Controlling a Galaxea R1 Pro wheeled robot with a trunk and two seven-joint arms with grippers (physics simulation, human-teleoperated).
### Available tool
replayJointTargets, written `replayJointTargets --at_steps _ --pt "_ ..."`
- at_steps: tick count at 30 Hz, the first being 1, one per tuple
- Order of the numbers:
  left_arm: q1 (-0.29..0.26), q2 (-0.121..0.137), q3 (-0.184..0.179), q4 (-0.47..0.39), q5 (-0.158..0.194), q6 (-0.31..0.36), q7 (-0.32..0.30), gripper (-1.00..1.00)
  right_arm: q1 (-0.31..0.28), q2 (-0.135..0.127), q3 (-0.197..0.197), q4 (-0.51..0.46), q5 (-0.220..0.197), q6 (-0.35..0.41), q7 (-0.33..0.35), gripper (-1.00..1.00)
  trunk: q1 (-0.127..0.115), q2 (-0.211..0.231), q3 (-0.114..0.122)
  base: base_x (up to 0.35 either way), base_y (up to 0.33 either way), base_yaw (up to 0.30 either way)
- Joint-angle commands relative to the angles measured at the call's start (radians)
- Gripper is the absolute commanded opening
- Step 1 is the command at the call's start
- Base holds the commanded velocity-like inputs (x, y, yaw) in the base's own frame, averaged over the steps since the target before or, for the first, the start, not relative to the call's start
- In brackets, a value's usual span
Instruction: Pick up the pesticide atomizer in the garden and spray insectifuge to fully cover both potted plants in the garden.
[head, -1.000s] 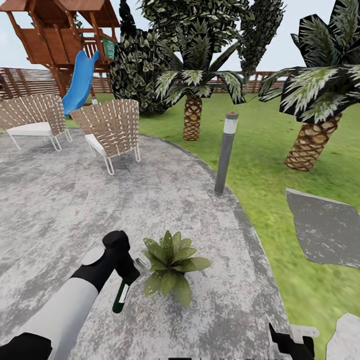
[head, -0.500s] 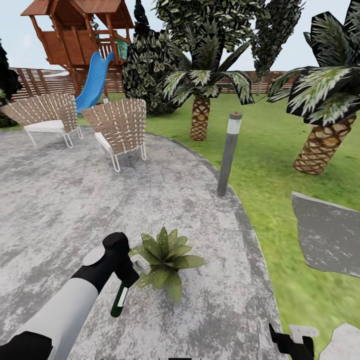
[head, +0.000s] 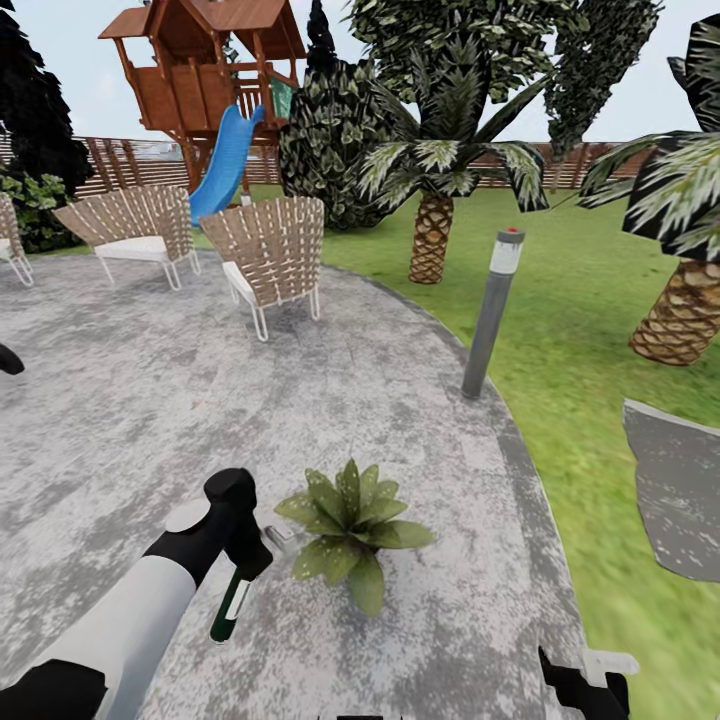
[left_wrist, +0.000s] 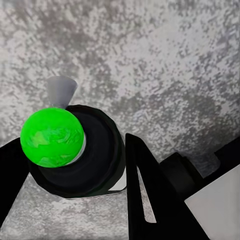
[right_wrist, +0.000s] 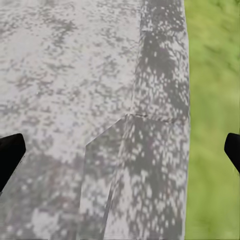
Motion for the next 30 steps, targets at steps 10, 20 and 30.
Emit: replayJointTargets --at_steps 10,20,30 --pt "0.002 -0.002 -0.007 -0.002 -0.009 0.009 -0.01 -1.0 -0.001 0.0 -0.008 0.001 0.004 -0.003 0.006 1.0 0.0 0.0 -0.001 0.09 -0.037 0.0" --pt "0.001 -0.001 -0.01 -0.002 -0.009 0.009 -0.01 -1.0 -0.001 0.001 -0.008 0.001 0.004 -0.003 0.006 1.0 0.0 0.0 -0.001 0.0 -0.147 0.13" --pt "0.0 -0.002 -0.01 -0.002 -0.009 0.009 -0.01 -1.0 -0.001 0.001 -0.008 0.001 0.004 -0.003 0.006 1.0 0.0 0.0 -0.001 -0.088 -0.27 0.232"
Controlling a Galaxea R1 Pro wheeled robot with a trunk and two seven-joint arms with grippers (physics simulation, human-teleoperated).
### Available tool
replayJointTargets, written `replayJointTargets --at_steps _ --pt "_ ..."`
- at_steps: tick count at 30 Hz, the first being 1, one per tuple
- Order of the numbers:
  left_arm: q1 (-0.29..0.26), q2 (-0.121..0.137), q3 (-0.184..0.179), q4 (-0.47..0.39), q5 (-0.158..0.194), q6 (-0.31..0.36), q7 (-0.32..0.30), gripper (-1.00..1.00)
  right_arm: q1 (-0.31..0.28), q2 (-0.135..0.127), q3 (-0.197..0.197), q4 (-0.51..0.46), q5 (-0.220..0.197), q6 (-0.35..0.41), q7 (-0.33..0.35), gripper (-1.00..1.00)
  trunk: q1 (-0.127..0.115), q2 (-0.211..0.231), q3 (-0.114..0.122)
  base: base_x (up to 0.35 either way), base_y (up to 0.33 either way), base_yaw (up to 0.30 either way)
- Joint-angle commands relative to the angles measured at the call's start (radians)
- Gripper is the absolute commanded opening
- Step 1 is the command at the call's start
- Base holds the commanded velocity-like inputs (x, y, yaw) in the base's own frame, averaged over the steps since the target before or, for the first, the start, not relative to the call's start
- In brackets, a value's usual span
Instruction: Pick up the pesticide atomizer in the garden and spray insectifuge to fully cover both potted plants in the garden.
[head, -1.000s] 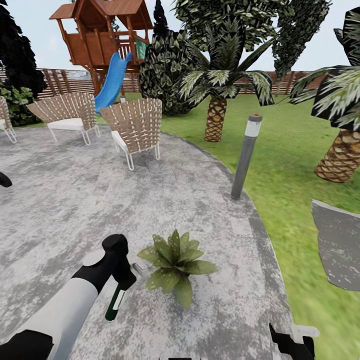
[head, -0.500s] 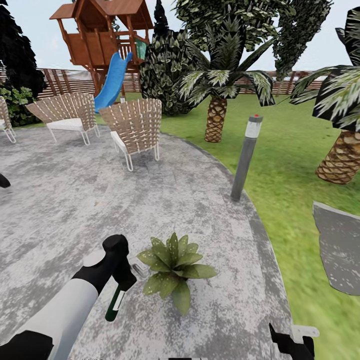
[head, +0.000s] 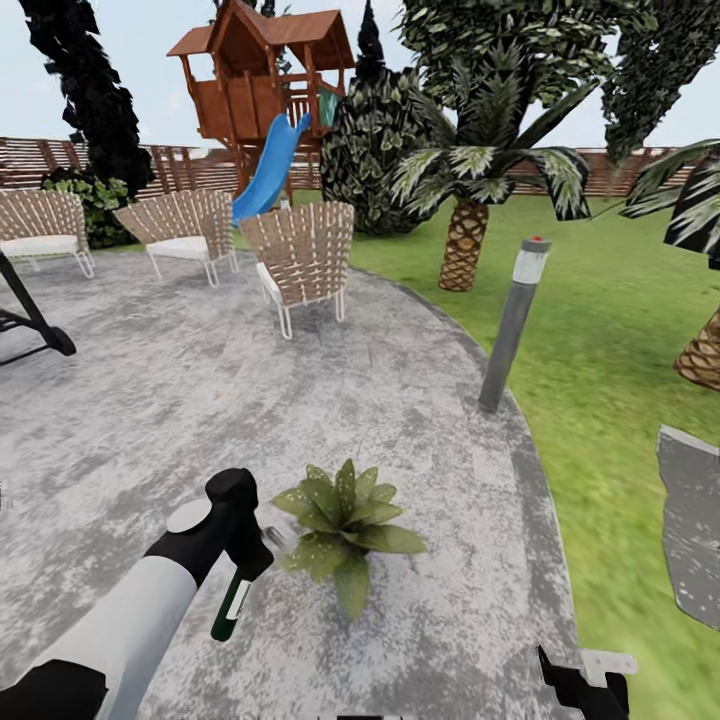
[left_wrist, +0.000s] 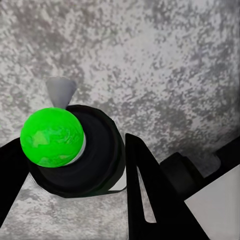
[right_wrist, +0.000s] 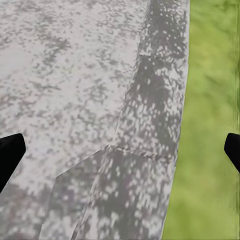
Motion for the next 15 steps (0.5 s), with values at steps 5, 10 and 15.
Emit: replayJointTargets --at_steps 5,10,15 --pt "-0.001 0.001 -0.004 -0.001 -0.008 0.009 -0.01 -1.0 -0.001 0.0 -0.008 0.001 0.004 -0.003 0.006 1.0 0.0 0.0 -0.001 -0.008 -0.272 0.011" --pt "-0.001 0.002 -0.004 -0.001 -0.008 0.009 -0.01 -1.0 -0.001 0.0 -0.008 0.001 0.004 -0.003 0.006 1.0 0.0 0.0 -0.001 -0.058 -0.272 0.146" --pt "-0.001 0.003 -0.002 0.0 -0.008 0.01 -0.01 -1.0 -0.001 0.0 -0.008 0.001 0.004 -0.003 0.006 1.0 0.0 0.0 -0.001 -0.141 -0.228 0.27"
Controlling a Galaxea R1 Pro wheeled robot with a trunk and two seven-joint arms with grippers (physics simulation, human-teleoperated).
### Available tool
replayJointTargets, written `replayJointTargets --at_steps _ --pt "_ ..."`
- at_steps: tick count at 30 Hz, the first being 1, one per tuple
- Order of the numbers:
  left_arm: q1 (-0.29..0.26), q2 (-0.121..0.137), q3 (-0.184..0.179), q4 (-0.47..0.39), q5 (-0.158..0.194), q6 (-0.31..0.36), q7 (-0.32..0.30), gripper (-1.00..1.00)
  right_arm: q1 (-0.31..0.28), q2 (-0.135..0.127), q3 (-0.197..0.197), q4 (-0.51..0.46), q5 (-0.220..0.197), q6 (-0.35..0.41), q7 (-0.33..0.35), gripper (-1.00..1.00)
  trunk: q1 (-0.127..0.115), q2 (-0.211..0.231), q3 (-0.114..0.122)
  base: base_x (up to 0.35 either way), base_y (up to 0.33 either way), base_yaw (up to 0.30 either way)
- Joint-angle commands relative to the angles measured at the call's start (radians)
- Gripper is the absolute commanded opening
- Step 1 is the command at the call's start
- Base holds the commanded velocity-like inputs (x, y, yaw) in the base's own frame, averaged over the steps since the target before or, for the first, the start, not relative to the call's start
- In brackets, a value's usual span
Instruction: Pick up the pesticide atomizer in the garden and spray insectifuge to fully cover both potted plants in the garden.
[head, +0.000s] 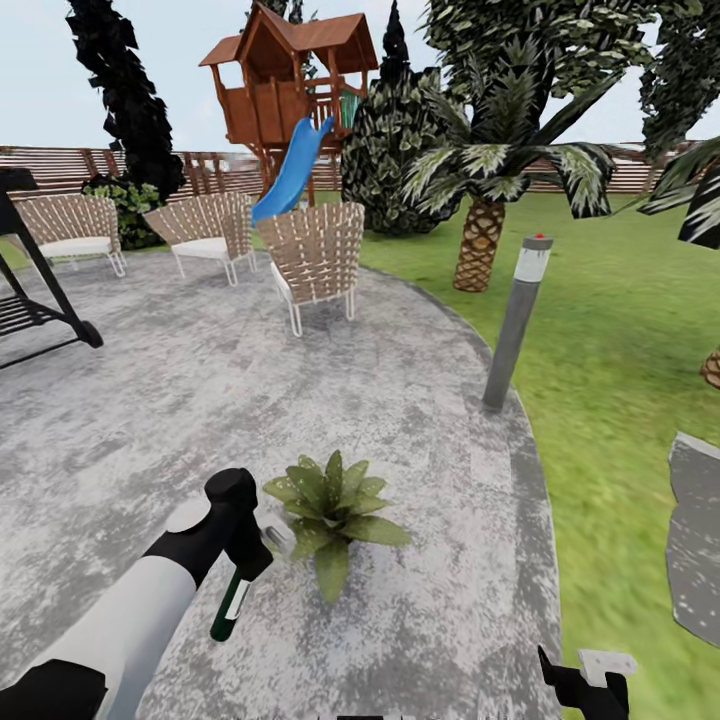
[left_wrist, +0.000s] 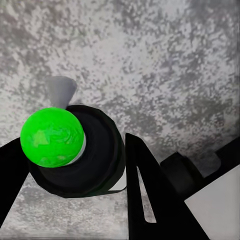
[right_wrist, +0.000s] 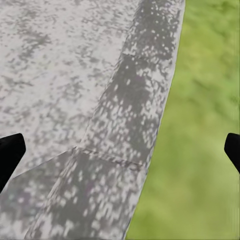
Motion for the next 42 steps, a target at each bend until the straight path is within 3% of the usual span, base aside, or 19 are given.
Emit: replayJointTargets --at_steps 1,10,27,34,37,42 --pt "-0.001 0.0 -0.004 -0.001 -0.008 0.01 -0.01 -1.0 0.0 0.0 -0.008 0.001 0.004 -0.003 0.006 1.0 0.0 0.0 -0.001 -0.037 -0.065 0.278" --pt "0.002 -0.005 -0.005 -0.001 -0.008 0.01 -0.01 -1.0 0.0 0.0 -0.008 0.001 0.004 -0.003 0.006 1.0 0.0 0.0 -0.001 -0.005 -0.009 0.261" --pt "-0.008 -0.003 -0.004 -0.007 -0.01 0.011 -0.01 -1.0 0.0 0.0 -0.008 0.001 0.004 -0.003 0.006 1.0 0.0 0.0 -0.001 0.084 -0.214 0.049" --pt "-0.091 -0.001 -0.006 -0.001 -0.019 0.01 -0.05 -1.0 0.0 0.0 -0.008 0.001 0.004 -0.003 0.006 1.0 0.0 0.0 -0.001 -0.226 -0.2 0.074" --pt "-0.1 -0.005 -0.005 -0.001 -0.082 0.011 -0.065 -1.0 0.0 0.0 -0.008 0.001 0.004 -0.003 0.006 1.0 0.0 0.0 -0.001 -0.23 -0.181 0.002" --pt "-0.119 -0.001 -0.002 -0.002 -0.209 0.01 -0.191 -1.0 0.0 -0.001 -0.008 0.001 0.004 -0.003 0.006 1.0 0.0 0.0 -0.001 -0.057 -0.042 0.0"
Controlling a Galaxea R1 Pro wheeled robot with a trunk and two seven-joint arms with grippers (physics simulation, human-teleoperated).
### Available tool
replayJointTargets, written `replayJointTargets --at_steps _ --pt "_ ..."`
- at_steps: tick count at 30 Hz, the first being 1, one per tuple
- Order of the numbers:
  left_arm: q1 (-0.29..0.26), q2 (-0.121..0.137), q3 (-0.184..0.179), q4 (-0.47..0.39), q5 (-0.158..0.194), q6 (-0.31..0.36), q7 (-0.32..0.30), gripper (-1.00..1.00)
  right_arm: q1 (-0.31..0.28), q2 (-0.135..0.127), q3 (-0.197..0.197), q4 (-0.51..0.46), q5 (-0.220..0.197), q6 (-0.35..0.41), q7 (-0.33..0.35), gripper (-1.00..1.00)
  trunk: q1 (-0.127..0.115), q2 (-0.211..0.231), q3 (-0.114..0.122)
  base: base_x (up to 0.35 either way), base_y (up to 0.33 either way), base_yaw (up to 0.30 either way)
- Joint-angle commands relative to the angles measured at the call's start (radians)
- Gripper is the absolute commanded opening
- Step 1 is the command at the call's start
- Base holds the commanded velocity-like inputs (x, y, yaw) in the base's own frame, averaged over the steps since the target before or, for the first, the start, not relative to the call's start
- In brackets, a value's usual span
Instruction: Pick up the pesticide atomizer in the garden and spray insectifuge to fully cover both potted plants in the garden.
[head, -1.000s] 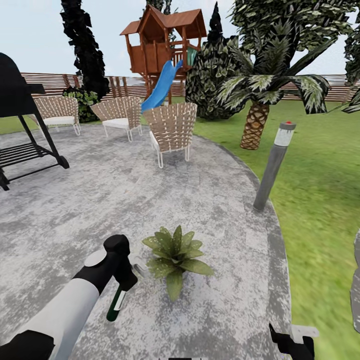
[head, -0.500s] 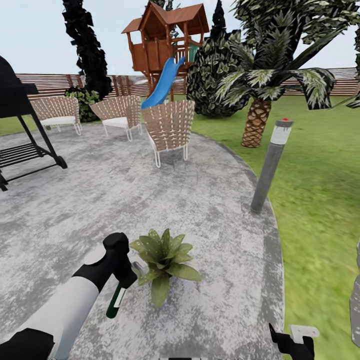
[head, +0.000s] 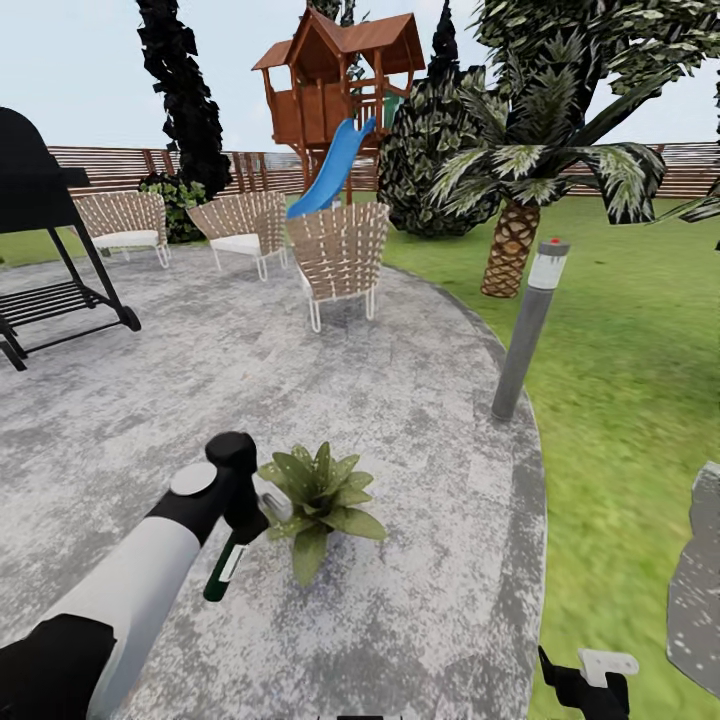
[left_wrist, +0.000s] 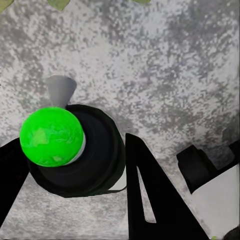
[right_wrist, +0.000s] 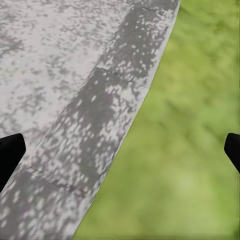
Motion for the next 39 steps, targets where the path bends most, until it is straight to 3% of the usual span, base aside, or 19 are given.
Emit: replayJointTargets --at_steps 1,4,14,23,32,39 --pt "-0.003 0.001 -0.002 -0.001 -0.028 0.011 -0.01 -1.0 -0.001 0.0 -0.008 0.001 0.004 -0.003 0.006 1.0 0.0 0.0 -0.001 -0.006 -0.004 0.0" --pt "-0.005 0.0 0.001 -0.003 -0.045 0.014 -0.01 -1.0 -0.001 0.001 -0.008 0.0 0.004 -0.003 0.006 1.0 0.0 0.0 -0.001 -0.002 -0.002 0.094" --pt "-0.01 -0.011 0.007 -0.011 -0.049 0.018 -0.01 -1.0 -0.001 0.001 -0.008 -0.001 0.004 -0.003 0.006 1.0 0.0 0.0 -0.001 0.256 0.0 0.263" --pt "-0.006 -0.013 0.006 -0.012 -0.05 0.013 -0.01 -1.0 -0.001 0.001 -0.008 -0.001 0.004 -0.003 0.006 1.0 0.0 0.0 -0.001 0.273 -0.12 0.028" --pt "0.002 -0.011 0.0 -0.01 -0.052 0.011 -0.01 -1.0 -0.001 0.001 -0.008 -0.001 0.004 -0.003 0.006 1.0 0.0 0.0 -0.001 0.033 -0.049 0.245" --pt "0.005 -0.011 -0.001 -0.009 -0.052 0.011 -0.01 -1.0 -0.001 0.001 -0.008 -0.001 0.005 -0.003 0.006 1.0 0.0 0.0 -0.001 0.02 -0.055 0.043"
